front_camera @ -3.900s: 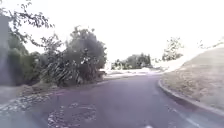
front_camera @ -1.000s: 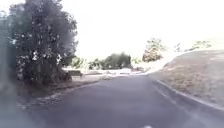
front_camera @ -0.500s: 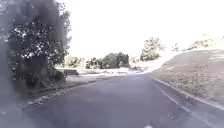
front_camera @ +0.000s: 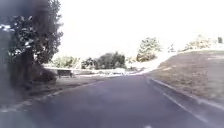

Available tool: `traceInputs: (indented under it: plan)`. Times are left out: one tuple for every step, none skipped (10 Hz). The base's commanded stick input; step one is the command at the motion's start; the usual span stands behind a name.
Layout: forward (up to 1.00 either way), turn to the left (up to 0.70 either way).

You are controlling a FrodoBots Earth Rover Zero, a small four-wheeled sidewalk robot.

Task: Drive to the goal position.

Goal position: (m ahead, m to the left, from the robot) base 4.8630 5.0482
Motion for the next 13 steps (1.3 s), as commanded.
traceInputs:
  plan:
    - [1.0,0.0]
    - [1.0,0.08]
    - [1.0,0.31]
    - [1.0,0.25]
    - [1.0,0.0]
    - [1.0,0.0]
    - [1.0,0.0]
    - [1.0,0.0]
    - [1.0,0.0]
    - [1.0,0.0]
    - [1.0,0.0]
    - [1.0,0.0]
    - [1.0,0.0]
